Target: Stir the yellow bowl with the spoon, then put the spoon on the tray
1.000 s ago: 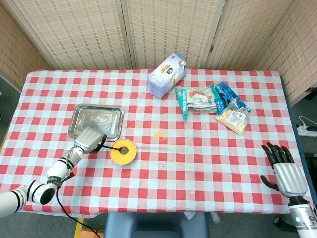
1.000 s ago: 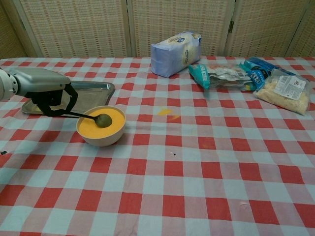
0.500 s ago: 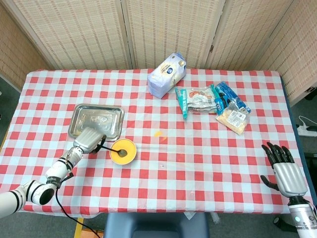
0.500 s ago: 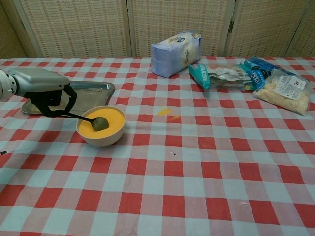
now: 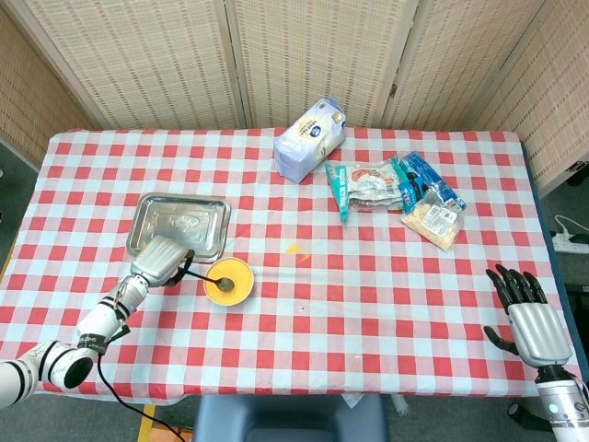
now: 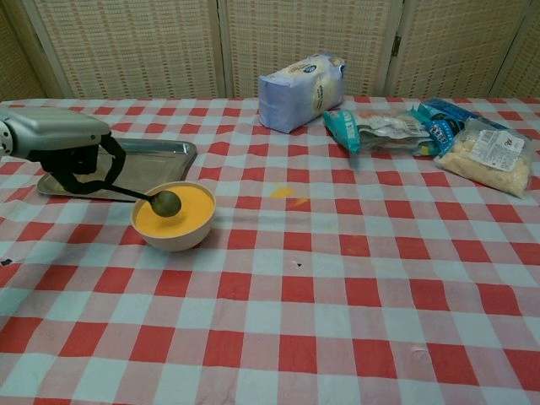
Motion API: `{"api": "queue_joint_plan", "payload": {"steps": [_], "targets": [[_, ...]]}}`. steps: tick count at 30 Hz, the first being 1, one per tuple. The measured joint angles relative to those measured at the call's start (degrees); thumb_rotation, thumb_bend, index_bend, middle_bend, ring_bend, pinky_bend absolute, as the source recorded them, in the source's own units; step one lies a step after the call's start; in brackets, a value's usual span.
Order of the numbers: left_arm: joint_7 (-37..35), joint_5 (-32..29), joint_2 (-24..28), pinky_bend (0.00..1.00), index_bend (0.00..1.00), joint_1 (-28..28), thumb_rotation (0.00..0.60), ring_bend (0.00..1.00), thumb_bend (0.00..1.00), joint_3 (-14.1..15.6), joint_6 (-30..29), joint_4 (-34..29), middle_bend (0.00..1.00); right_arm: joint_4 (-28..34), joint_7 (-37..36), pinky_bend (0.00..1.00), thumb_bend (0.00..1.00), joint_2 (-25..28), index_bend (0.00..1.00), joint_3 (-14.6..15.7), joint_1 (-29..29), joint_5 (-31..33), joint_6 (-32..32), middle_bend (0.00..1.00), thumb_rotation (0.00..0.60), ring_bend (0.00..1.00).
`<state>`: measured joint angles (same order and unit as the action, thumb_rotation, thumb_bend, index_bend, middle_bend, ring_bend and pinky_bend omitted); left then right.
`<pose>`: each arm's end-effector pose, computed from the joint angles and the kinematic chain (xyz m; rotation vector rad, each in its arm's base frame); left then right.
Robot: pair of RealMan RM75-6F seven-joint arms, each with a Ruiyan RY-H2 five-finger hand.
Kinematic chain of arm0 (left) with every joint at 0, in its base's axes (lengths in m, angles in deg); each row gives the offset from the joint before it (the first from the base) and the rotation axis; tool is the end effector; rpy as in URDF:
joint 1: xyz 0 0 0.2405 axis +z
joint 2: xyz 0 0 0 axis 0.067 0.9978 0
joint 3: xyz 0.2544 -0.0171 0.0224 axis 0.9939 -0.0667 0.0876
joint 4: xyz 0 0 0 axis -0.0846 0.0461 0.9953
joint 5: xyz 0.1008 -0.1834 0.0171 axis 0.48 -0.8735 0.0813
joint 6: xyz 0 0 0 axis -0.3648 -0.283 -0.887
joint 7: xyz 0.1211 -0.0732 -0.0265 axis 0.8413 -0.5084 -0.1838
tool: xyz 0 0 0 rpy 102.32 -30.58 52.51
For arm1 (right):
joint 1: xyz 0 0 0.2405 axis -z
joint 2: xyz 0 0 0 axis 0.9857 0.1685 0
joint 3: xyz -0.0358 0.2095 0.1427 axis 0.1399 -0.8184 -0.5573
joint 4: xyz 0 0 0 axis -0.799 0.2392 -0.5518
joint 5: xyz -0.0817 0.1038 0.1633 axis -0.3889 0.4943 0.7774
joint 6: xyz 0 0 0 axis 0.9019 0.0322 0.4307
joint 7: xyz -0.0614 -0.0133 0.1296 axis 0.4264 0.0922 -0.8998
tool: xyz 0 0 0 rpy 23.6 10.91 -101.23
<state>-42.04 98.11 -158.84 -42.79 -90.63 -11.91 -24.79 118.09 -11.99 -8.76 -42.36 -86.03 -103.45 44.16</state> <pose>-0.1990 0.3718 0.0490 -2.0182 -0.7548 -0.6296 -0.3215 -0.1769 0.1384 1.4924 -0.9347 0.7594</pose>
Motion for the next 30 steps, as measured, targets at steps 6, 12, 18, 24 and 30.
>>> {"api": "queue_joint_plan", "payload": {"steps": [6,12,18,24,30], "targets": [[-4.38,3.2,1.04,1.0,0.94,2.84,0.6,1.0,0.55,-0.62,-5.91,-1.91,1.0,0.31,-0.07,0.0,0.17,0.19,0.0,0.27,0.1,-0.59,0.21,0.0,0.6,0.0],[-3.98,6.64,-2.0,1.0,0.95,6.64,0.6,1.0,0.58,-0.65,-15.58,-0.36,1.0,0.74,-0.38,0.0,0.17,0.53,0.0,0.5,0.33,-1.46,0.95,0.0,0.6,0.0],[0.6,10.71,-10.91,1.0,0.95,10.4,0.6,1.0,0.59,-0.69,-27.23,8.27,1.0,0.91,-0.79,0.0,0.17,0.87,0.0,0.8,0.5,-2.0,1.13,0.0,0.6,0.0],[2.88,14.07,-18.76,1.0,0.95,12.36,0.6,1.0,0.6,-1.8,-34.9,19.08,1.0,1.02,-1.17,0.0,0.17,1.18,0.0,0.74,0.61,-1.95,1.27,0.0,0.6,0.0],[3.22,16.95,-24.84,1.0,0.95,13.88,0.6,1.0,0.6,-1.62,-38.6,29.87,1.0,1.03,-1.29,0.0,0.17,1.24,0.0,0.73,0.55,-1.82,1.01,0.0,0.6,0.0]]}}
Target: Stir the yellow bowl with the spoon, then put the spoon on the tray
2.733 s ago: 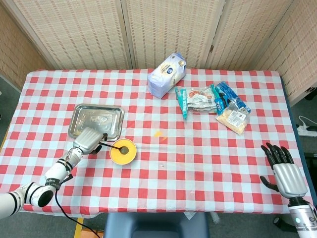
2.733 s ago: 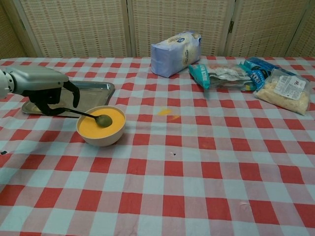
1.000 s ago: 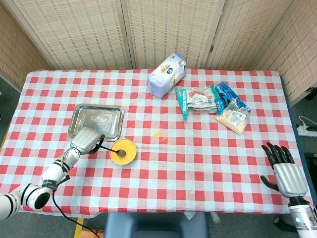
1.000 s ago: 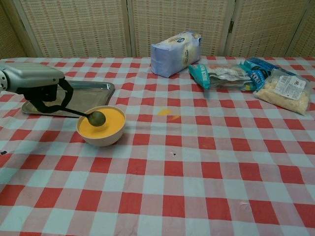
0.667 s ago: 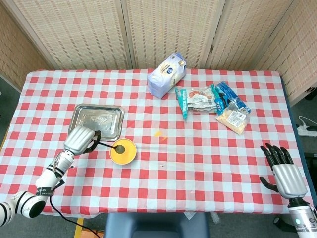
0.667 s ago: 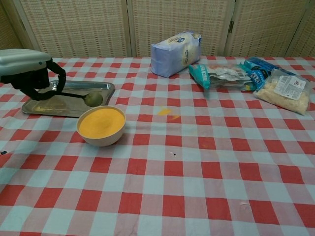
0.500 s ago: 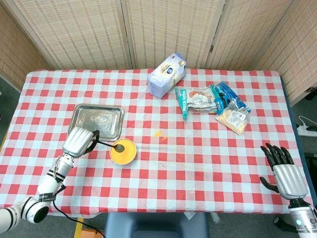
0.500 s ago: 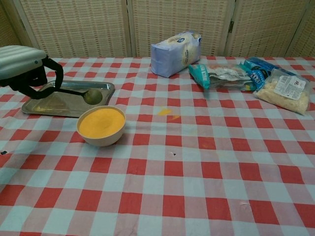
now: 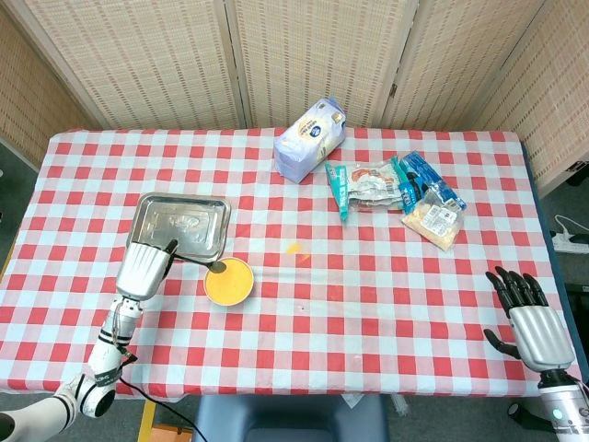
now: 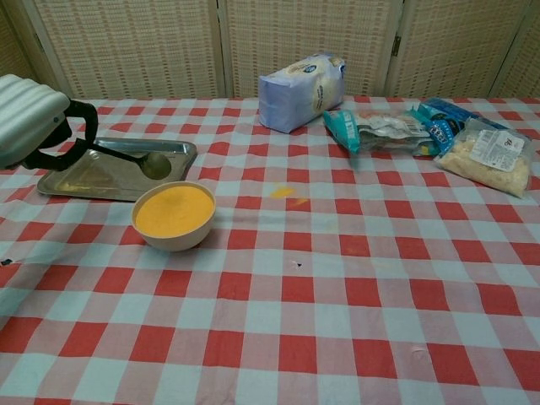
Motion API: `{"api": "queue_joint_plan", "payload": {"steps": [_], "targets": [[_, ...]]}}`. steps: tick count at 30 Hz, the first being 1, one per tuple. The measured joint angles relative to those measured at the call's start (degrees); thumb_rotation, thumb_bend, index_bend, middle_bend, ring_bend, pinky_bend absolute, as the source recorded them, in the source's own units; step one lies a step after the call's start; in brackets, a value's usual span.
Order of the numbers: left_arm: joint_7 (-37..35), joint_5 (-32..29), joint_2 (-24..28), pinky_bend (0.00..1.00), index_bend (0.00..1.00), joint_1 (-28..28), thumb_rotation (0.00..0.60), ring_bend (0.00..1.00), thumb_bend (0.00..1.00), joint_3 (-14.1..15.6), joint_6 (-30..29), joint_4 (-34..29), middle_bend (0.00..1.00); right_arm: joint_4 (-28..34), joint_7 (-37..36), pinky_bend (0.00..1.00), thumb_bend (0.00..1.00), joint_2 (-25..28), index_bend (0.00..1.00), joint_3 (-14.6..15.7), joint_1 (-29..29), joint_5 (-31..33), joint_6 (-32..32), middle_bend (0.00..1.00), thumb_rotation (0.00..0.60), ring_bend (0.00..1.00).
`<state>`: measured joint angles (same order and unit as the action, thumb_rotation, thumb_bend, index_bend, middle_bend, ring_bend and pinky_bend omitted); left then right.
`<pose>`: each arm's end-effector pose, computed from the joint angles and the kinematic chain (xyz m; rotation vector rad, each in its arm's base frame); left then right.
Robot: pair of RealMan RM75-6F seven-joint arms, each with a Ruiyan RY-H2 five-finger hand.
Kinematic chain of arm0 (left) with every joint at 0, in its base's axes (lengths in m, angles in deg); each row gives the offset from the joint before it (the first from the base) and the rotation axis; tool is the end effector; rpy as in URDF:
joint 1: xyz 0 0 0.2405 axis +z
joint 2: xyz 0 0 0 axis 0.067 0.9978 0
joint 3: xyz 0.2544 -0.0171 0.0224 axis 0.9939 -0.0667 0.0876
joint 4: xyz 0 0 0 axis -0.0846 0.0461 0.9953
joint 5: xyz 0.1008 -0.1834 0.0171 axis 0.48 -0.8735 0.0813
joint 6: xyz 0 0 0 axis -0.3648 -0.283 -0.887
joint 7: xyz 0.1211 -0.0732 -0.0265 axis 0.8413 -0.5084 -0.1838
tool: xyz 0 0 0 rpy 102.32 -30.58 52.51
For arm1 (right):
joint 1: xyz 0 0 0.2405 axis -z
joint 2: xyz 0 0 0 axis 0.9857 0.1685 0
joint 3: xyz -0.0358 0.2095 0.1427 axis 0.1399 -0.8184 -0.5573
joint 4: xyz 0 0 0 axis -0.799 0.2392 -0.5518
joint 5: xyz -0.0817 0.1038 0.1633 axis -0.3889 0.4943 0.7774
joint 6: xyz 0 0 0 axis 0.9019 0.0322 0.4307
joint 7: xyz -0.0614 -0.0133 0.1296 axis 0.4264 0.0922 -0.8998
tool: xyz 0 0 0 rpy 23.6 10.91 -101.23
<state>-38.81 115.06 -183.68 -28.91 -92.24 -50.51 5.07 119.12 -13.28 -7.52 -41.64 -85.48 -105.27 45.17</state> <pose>-0.2316 0.3341 0.0235 -1.5962 -0.2641 -0.9377 -0.3174 -0.1710 0.1427 1.5045 -0.9381 0.7835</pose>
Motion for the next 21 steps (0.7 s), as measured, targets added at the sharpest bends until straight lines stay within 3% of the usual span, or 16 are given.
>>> {"api": "queue_joint_plan", "payload": {"steps": [7,21], "targets": [[-1.0,3.18,-6.06,1.0,0.95,1.75,0.6,1.0,0.61,1.05,-3.59,9.65,1.0,0.17,0.09,0.0,0.17,0.02,0.0,0.05,-0.05,-0.14,-0.09,0.0,0.6,0.0],[-0.4,5.3,-10.53,1.0,0.95,3.68,0.6,1.0,0.61,2.03,-5.62,15.66,1.0,0.44,0.02,0.0,0.17,0.21,0.0,0.22,0.04,-0.57,0.09,0.0,0.6,0.0]]}}
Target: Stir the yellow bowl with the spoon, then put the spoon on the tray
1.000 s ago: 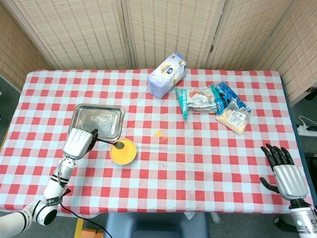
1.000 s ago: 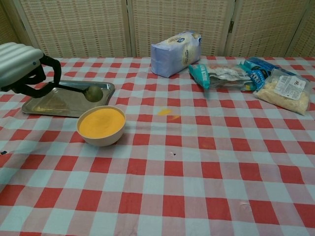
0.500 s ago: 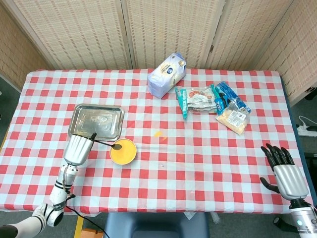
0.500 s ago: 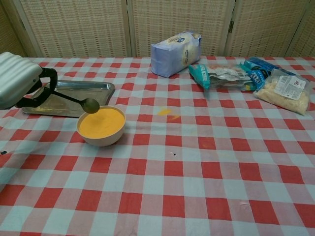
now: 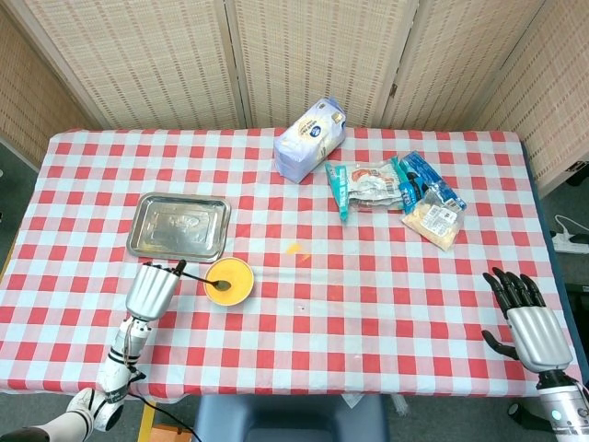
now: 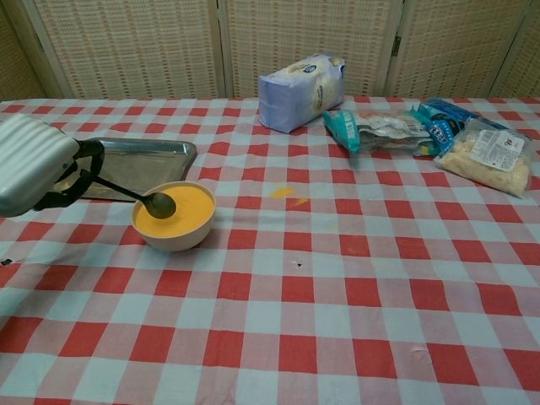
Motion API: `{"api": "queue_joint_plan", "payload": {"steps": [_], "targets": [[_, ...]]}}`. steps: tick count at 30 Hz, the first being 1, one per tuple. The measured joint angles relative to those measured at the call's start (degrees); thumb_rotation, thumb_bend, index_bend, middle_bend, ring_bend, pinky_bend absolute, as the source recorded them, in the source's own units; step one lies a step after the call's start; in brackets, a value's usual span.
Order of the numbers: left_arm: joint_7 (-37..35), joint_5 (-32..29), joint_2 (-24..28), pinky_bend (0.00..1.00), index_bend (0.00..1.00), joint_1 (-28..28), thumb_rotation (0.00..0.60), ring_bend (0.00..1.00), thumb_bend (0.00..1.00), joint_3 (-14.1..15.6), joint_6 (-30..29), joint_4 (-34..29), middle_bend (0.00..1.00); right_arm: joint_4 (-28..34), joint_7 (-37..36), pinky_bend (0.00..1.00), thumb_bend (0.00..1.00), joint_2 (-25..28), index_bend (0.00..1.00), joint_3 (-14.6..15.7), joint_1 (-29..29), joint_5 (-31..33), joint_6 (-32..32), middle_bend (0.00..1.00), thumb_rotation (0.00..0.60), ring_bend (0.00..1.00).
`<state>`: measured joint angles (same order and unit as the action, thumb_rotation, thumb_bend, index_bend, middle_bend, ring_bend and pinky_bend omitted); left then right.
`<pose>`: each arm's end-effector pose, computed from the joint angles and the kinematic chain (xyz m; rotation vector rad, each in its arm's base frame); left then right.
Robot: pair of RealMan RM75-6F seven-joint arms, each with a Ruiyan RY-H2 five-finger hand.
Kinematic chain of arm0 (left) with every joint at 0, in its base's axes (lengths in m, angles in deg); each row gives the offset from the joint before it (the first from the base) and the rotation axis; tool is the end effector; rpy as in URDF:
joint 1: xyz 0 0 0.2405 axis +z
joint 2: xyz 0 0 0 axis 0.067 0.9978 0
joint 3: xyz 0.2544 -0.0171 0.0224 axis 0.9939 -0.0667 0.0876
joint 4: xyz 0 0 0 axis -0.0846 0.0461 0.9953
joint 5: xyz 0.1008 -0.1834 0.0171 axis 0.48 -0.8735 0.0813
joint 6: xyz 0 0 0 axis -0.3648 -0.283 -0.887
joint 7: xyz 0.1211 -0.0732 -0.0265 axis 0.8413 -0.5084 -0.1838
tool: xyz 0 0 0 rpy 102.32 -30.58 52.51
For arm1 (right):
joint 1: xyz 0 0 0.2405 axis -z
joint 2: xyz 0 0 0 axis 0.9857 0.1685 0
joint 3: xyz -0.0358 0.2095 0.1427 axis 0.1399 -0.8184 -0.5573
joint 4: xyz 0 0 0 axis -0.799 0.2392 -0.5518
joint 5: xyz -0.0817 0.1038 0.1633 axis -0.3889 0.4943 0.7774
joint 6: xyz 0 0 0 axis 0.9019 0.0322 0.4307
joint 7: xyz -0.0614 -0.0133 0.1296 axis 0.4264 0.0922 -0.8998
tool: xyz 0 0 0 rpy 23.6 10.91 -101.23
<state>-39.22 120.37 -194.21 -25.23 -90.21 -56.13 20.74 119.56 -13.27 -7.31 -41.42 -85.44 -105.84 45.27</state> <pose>-0.2440 0.3065 -0.0119 -1.6033 -0.1385 -0.9137 -0.3152 -0.1698 0.1423 1.5133 -0.9386 0.7892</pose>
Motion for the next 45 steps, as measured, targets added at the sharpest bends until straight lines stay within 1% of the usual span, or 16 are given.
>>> {"api": "queue_joint_plan", "payload": {"steps": [14,19,30,36,40,45], "targets": [[-0.57,0.37,-5.36,1.0,0.95,-1.55,0.6,1.0,0.62,-0.54,1.77,9.44,1.0,-0.26,-0.3,0.0,0.17,0.1,0.0,-0.4,-0.1,0.91,-0.39,0.0,0.6,0.0],[-1.2,0.09,-6.1,1.0,0.95,-2.1,0.6,1.0,0.62,-0.92,2.45,10.54,1.0,-0.28,-0.24,0.0,0.17,0.09,0.0,-0.44,-0.12,1.07,-0.5,0.0,0.6,0.0],[-3.07,-2.42,-7.72,1.0,0.95,-6.81,0.6,1.0,0.62,-4.27,5.6,15.39,1.0,-0.63,0.34,0.0,0.17,-0.18,0.0,-1.09,-0.45,2.85,-1.46,0.0,0.6,0.0],[-4.19,-2.56,-7.11,1.0,0.95,-6.6,0.6,1.0,0.62,-4.4,3.5,14.56,1.0,-0.74,0.23,0.0,0.17,-0.12,0.0,-1.09,-0.42,2.98,-1.56,0.0,0.6,0.0],[-3.7,-1.65,-5.78,1.0,0.95,-4.54,0.6,1.0,0.62,-2.98,1.01,11.98,1.0,-0.41,0.08,0.0,0.17,0.05,0.0,-0.83,-0.25,2.08,-0.96,0.0,0.6,0.0],[-1.39,-0.38,-4.33,1.0,0.95,-1.86,0.6,1.0,0.62,-0.86,-0.47,8.45,1.0,0.25,-0.02,0.0,0.17,0.33,0.0,-0.37,0.13,0.58,0.17,0.0,0.6,0.0]]}}
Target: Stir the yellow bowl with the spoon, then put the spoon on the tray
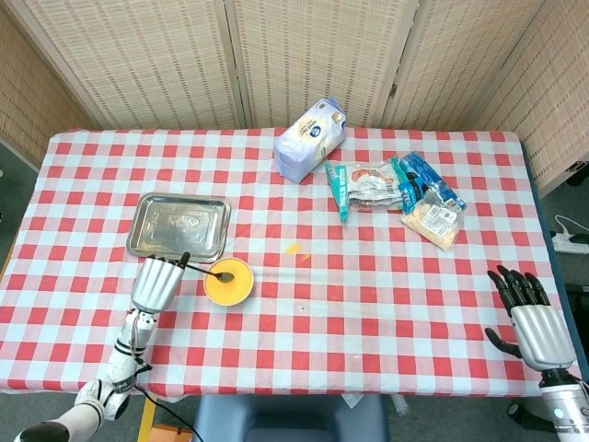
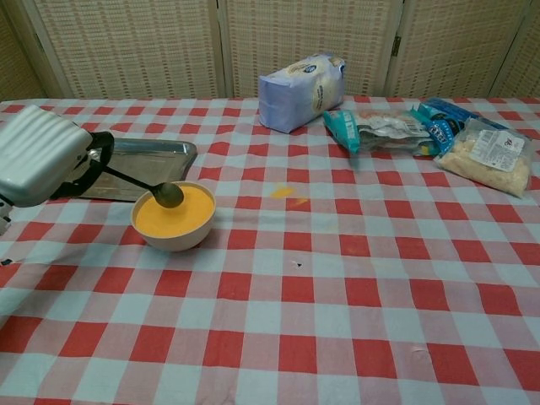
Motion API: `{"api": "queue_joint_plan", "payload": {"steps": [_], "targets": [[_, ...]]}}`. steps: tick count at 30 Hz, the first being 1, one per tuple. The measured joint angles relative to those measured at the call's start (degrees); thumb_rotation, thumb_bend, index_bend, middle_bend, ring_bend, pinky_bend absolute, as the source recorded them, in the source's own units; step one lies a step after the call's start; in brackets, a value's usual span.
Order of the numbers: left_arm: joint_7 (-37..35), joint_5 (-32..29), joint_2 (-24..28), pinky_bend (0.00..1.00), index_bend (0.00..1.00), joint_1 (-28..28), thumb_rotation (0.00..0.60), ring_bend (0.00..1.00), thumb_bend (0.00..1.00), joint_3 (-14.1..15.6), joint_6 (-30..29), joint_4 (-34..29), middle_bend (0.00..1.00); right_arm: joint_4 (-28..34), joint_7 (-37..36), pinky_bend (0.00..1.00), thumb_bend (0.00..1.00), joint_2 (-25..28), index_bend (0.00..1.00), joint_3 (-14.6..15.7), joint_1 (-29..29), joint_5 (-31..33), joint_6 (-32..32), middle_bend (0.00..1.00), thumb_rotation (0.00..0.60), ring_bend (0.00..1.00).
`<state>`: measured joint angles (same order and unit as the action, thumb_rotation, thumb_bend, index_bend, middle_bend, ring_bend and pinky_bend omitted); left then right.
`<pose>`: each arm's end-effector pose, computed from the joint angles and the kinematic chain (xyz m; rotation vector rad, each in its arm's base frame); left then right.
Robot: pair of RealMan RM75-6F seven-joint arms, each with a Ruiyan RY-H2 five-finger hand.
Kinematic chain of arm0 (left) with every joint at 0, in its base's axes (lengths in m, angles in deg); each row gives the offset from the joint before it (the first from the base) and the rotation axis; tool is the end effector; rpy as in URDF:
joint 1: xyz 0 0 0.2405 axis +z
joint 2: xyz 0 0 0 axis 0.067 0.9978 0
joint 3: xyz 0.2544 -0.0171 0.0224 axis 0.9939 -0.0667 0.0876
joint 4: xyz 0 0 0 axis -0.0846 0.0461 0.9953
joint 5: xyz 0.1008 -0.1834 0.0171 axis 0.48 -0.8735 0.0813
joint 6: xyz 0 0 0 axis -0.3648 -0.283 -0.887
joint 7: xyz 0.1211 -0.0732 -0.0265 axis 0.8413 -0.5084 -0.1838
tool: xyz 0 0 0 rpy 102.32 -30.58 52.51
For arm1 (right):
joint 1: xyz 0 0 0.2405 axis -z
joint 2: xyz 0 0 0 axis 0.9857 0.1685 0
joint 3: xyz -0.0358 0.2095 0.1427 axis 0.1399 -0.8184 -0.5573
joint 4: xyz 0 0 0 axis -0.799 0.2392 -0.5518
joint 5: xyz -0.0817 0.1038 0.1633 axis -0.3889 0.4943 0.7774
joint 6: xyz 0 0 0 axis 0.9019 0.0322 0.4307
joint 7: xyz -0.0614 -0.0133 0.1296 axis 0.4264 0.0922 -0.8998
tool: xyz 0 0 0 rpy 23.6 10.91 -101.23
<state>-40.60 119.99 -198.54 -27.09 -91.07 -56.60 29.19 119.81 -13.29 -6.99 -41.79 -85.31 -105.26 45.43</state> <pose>-0.2394 0.3178 -0.0176 -1.5805 -0.0808 -0.9020 -0.3158 -0.1706 0.1454 1.4981 -0.9374 0.7884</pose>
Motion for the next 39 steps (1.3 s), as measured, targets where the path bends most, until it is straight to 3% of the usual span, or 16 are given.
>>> {"api": "queue_joint_plan", "payload": {"steps": [9,25,39], "targets": [[4.58,0.86,-0.12,1.0,0.95,0.75,0.6,1.0,0.62,1.14,1.17,-1.2,1.0,0.3,-0.62,0.0,0.17,0.4,0.0,0.24,0.29,-0.78,0.69,0.0,0.6,0.0],[2.55,-1.66,-2.59,1.0,0.95,-3.94,0.6,1.0,0.62,-2.66,5.2,4.86,1.0,-0.39,-0.19,0.0,0.17,0.05,0.0,-0.35,-0.13,1.04,-0.7,0.0,0.6,0.0],[3.63,-1.06,-1.32,1.0,0.95,-3.7,0.6,1.0,0.62,-2.07,3.4,1.57,1.0,-0.09,0.12,0.0,0.17,0.02,0.0,-0.03,-0.01,0.29,-0.33,0.0,0.6,0.0]]}}
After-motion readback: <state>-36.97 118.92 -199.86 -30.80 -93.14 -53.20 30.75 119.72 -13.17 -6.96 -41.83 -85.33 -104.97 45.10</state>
